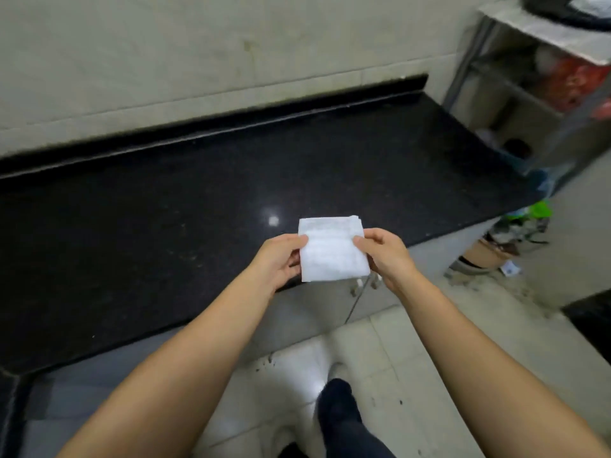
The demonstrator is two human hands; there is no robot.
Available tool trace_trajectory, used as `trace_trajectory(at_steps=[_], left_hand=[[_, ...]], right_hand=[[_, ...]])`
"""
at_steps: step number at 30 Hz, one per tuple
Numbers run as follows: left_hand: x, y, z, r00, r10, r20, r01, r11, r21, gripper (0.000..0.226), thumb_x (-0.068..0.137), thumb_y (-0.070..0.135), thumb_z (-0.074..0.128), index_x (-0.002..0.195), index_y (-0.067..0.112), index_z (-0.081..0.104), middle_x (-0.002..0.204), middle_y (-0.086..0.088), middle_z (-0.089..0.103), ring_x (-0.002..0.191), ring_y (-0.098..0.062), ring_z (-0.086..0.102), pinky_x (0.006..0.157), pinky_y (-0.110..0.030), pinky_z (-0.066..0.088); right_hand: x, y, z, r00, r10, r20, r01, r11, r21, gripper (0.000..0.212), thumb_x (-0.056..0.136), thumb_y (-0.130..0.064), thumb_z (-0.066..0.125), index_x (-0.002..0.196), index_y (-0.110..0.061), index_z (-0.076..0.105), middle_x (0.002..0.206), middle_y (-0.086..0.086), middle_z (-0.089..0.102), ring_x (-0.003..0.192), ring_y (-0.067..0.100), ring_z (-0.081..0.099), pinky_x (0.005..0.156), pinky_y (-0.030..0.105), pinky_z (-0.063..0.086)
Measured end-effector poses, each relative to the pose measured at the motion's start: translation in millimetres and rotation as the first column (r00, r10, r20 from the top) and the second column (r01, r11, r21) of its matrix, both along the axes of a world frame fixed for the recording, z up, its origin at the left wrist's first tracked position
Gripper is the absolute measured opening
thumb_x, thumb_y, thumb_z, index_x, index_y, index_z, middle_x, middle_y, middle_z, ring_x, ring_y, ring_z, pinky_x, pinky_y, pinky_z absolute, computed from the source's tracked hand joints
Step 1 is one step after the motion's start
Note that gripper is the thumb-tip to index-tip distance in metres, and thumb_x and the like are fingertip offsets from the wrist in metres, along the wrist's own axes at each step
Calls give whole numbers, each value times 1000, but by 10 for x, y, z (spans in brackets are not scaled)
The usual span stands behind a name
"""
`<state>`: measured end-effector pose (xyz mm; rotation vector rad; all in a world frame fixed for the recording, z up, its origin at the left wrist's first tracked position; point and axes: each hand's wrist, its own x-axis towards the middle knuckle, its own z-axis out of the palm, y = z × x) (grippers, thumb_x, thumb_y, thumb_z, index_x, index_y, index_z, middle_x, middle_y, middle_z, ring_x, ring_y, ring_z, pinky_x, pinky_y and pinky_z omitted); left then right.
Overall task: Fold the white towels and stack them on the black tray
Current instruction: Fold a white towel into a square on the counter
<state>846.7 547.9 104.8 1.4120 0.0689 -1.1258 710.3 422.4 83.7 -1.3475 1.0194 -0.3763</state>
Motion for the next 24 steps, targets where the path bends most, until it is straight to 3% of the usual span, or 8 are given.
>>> trace_trajectory(at_steps=[6,11,17,24], left_hand=[[-1014,-1155,67,971,-232,62,232,973,-2,13,91,3,55,83,12,59,83,-4,64,74,-15,61,68,-29,52],[-1919,-2306,90,950,-308,51,311,949,-58,10,90,2,56,85,9,61,84,-7,64,73,-17,61,62,-30,53],[-3009,-3608,327,934,-357,13,356,928,-114,8,90,4,57,86,9,60,86,-8,64,76,-19,61,71,-36,54],[-3247,-4766,526,942,-333,45,335,928,-161,9,90,4,57,98,8,58,96,-10,64,84,-22,62,68,-35,54]], right_hand=[[-1269,-806,66,968,-246,59,245,969,19,7,91,-9,59,86,-13,62,86,9,65,75,20,60,65,30,49],[-2285,-1720,195,933,-354,60,355,935,-11,8,89,-8,61,82,-13,61,85,12,65,77,24,60,70,35,48],[-3378,-2943,564,915,-398,66,402,911,-87,11,90,-7,60,81,-13,60,83,8,64,67,17,59,58,27,47],[-3610,-4085,699,918,-385,94,394,911,-118,3,91,-12,60,88,-11,60,83,3,65,70,15,60,55,25,46]])
